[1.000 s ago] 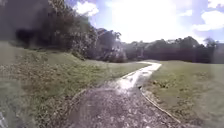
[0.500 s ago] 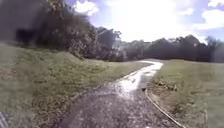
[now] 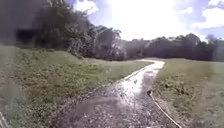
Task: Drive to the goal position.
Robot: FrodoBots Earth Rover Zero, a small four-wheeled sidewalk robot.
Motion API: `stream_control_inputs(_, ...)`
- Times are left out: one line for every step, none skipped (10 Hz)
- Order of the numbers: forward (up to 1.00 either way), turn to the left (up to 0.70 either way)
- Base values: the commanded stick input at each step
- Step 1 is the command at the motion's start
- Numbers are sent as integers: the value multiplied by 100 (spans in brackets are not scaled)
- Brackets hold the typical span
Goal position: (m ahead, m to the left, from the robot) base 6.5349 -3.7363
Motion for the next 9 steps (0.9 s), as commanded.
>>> stream_control_inputs(70, 0)
stream_control_inputs(70, 0)
stream_control_inputs(70, 0)
stream_control_inputs(70, 0)
stream_control_inputs(70, 0)
stream_control_inputs(70, 0)
stream_control_inputs(70, 0)
stream_control_inputs(70, 0)
stream_control_inputs(70, -6)
